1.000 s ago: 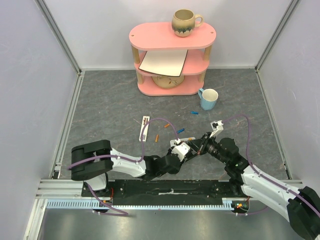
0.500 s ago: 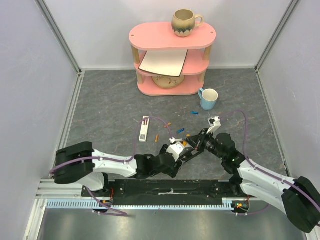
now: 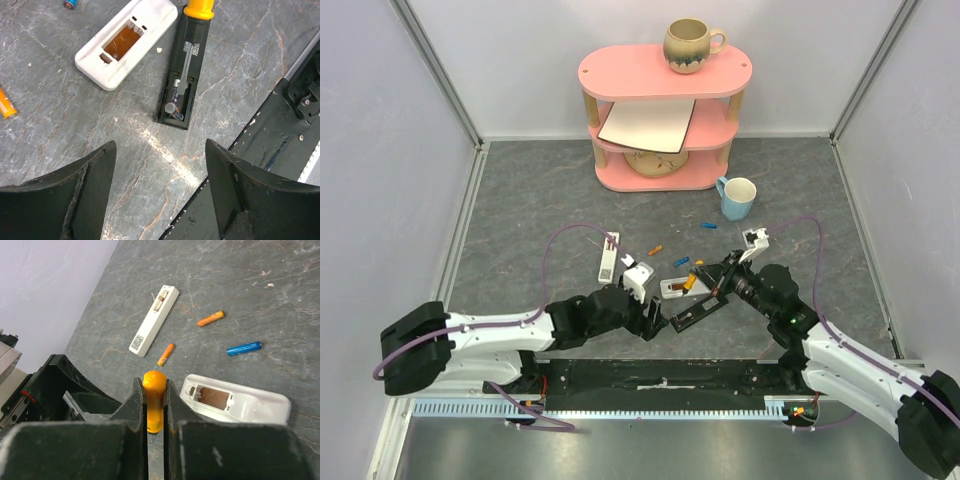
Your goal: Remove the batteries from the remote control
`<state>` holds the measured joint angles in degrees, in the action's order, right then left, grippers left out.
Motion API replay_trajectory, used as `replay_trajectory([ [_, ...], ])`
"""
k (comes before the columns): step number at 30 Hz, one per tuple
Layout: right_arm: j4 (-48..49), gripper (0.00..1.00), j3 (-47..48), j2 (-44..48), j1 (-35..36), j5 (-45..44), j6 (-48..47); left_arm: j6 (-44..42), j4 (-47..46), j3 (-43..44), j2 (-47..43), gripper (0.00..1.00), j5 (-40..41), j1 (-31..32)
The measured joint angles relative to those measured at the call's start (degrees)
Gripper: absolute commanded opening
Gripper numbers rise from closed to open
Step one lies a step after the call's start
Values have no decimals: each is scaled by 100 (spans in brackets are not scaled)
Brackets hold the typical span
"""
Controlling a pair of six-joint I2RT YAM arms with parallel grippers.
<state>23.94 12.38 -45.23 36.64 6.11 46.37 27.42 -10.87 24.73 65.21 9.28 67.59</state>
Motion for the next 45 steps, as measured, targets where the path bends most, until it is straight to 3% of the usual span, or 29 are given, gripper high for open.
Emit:
replay_trajectory([
  [9, -898, 0, 2, 590, 0, -319, -352, 15, -101, 221, 988, 75, -544, -138],
  [16, -1078, 0, -4, 299, 0, -275, -566, 20, -175, 404, 1141, 74, -800, -343],
  [31, -328, 0, -275, -516, 0, 13, -472, 72, -205, 389, 1082, 73, -988, -426],
  [45, 245, 0, -361, -988, 188, 221, -205, 90, -142, 153, 326, 73, -977, -662],
])
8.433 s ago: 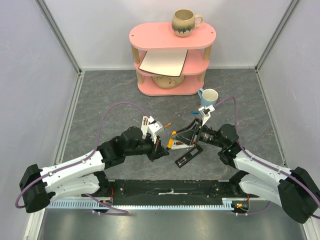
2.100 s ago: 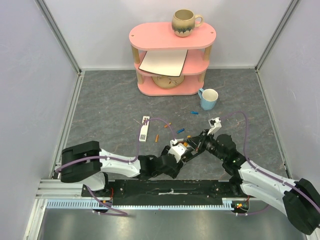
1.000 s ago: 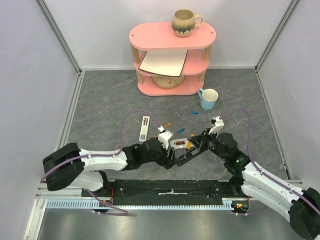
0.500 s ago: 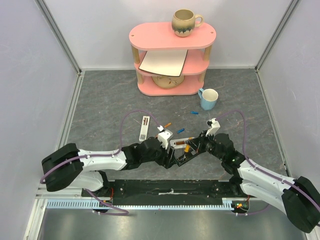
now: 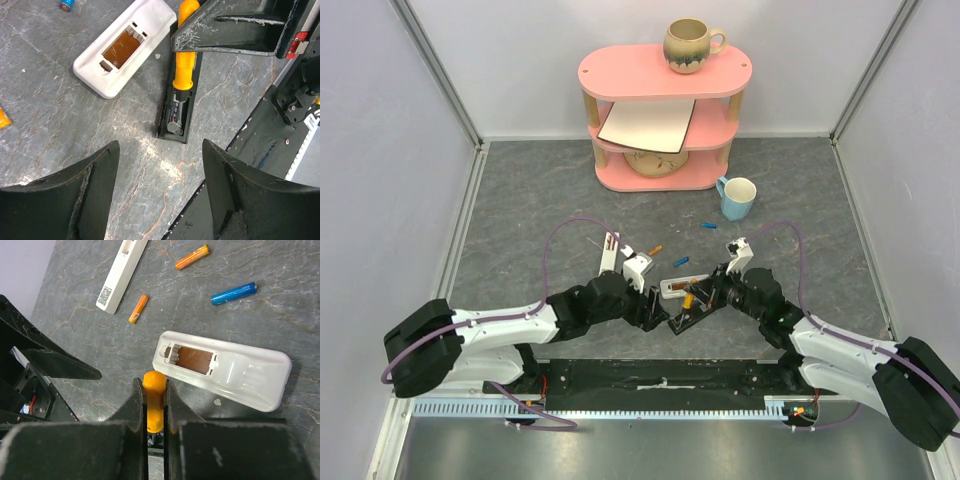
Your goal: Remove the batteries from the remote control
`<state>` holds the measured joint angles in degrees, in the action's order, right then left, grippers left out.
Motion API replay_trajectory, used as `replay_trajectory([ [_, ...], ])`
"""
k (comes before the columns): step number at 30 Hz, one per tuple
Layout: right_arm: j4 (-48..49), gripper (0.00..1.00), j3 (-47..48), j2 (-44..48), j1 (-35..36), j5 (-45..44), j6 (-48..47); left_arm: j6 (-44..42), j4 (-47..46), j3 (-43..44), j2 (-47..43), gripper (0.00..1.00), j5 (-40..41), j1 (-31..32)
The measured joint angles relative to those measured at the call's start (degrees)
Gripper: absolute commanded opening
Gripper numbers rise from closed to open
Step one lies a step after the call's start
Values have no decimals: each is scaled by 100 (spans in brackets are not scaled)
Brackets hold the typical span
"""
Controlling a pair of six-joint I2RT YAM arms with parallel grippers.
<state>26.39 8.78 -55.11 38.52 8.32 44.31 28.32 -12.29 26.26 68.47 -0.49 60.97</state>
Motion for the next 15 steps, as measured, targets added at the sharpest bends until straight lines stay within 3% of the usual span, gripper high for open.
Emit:
replay_trajectory([
  [15, 404, 0, 52, -232, 55, 219, 278, -2, 33, -146, -149, 72, 11, -125],
])
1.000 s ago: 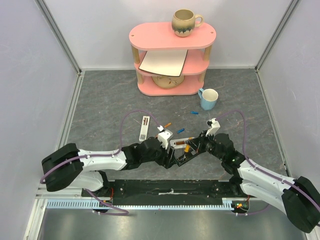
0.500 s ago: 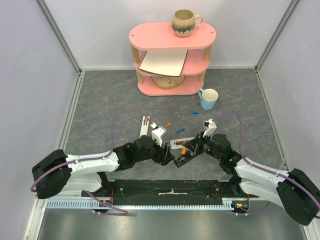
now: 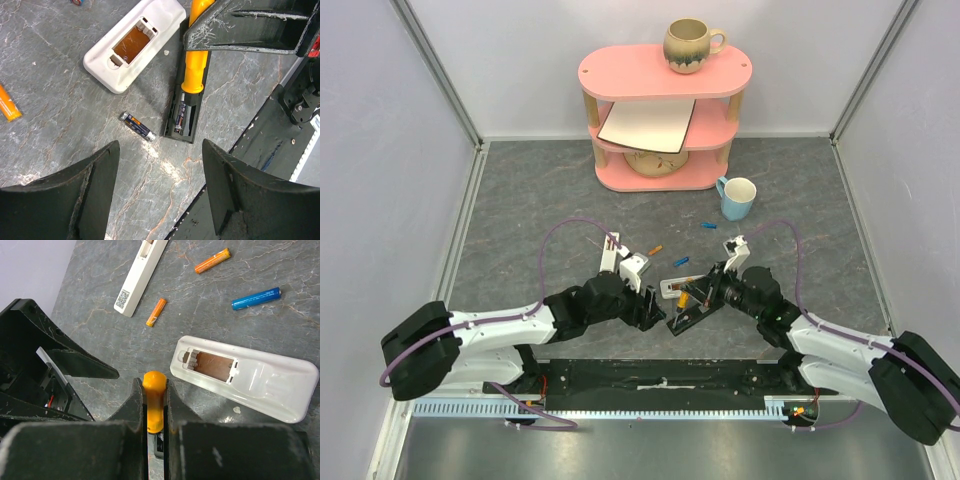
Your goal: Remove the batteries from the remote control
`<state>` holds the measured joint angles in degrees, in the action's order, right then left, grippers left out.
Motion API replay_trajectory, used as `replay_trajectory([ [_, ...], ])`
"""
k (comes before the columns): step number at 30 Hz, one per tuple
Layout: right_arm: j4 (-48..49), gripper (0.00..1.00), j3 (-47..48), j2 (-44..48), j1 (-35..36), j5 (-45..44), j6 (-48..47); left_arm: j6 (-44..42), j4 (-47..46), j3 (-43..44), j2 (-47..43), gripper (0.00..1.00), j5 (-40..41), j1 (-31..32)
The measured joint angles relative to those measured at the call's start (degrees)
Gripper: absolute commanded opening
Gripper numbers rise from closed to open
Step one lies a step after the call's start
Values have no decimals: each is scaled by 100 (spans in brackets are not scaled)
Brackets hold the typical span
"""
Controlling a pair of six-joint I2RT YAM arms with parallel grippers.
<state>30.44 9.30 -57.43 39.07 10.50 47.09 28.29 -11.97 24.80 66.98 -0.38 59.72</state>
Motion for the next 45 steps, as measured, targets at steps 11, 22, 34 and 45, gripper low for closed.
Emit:
replay_trajectory([
  [11, -970, 0, 258, 1012, 9, -597, -304, -72, -177, 155, 925, 73, -446, -4],
  [22, -2306, 0, 319, 2188, -74, -1331, -570, -101, -780, 782, 2188, 69, -931, -2],
  [34, -2586, 0, 319, 2218, -162, -1449, -599, -243, -437, 1161, 2188, 69, -568, 439],
  [45, -2712, 0, 315, 2378, -223, -1471, -603, -264, -503, 1386, 2647, 68, -568, 501],
])
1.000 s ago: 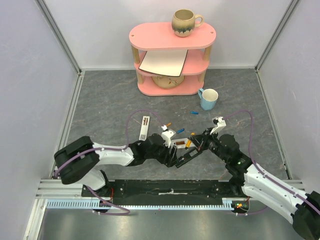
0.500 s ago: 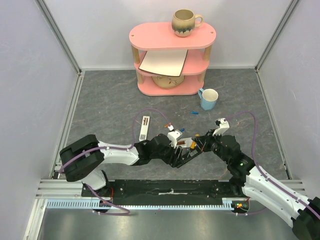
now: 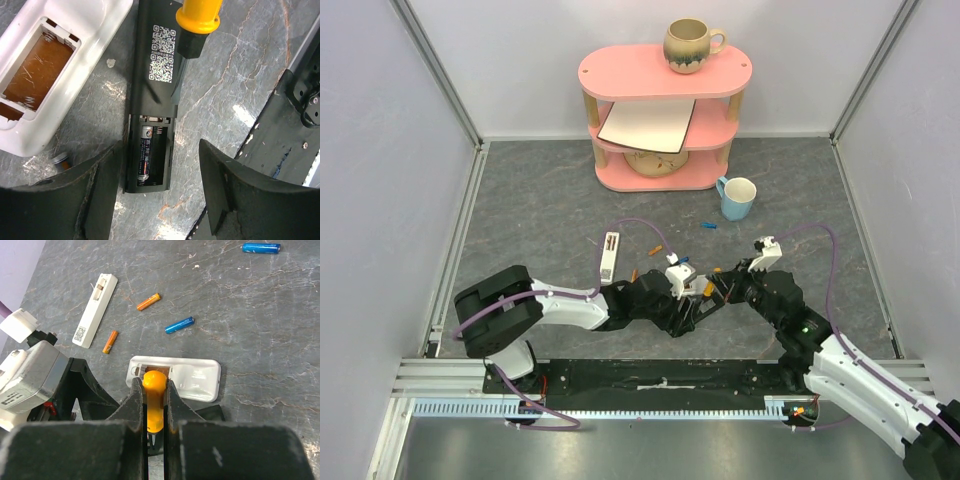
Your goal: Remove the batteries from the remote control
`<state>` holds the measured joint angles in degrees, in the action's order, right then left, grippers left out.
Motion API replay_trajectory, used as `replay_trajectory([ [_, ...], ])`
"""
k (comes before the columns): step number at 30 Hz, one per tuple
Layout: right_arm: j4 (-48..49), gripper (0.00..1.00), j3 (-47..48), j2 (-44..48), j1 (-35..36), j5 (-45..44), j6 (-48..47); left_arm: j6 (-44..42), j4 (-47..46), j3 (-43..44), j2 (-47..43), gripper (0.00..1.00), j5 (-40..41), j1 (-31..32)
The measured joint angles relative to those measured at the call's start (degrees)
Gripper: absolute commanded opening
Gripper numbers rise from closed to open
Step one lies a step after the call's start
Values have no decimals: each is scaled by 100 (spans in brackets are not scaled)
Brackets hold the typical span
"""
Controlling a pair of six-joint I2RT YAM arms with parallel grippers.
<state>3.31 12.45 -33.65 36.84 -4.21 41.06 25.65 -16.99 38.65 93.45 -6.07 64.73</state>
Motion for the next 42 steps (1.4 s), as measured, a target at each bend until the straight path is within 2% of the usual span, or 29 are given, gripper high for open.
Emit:
replay_trajectory([
  [8, -136, 0, 2, 81, -33, -20, -15, 2, -52, -52, 4, 63, -13, 33],
  [19, -299, 0, 0, 352, -33, -20, -17, 181, -140, -57, 46, 63, -269, 634],
  [27, -780, 0, 2, 673, -33, -9, -15, 254, -372, -68, 111, 63, -442, 588],
  [35, -1093, 0, -26, 813, -35, 247, 59, 433, -848, -522, -15, 51, -776, 57],
  [42, -1091, 0, -372, 918, -37, 476, 297, 496, -914, -531, -17, 31, -931, -74],
])
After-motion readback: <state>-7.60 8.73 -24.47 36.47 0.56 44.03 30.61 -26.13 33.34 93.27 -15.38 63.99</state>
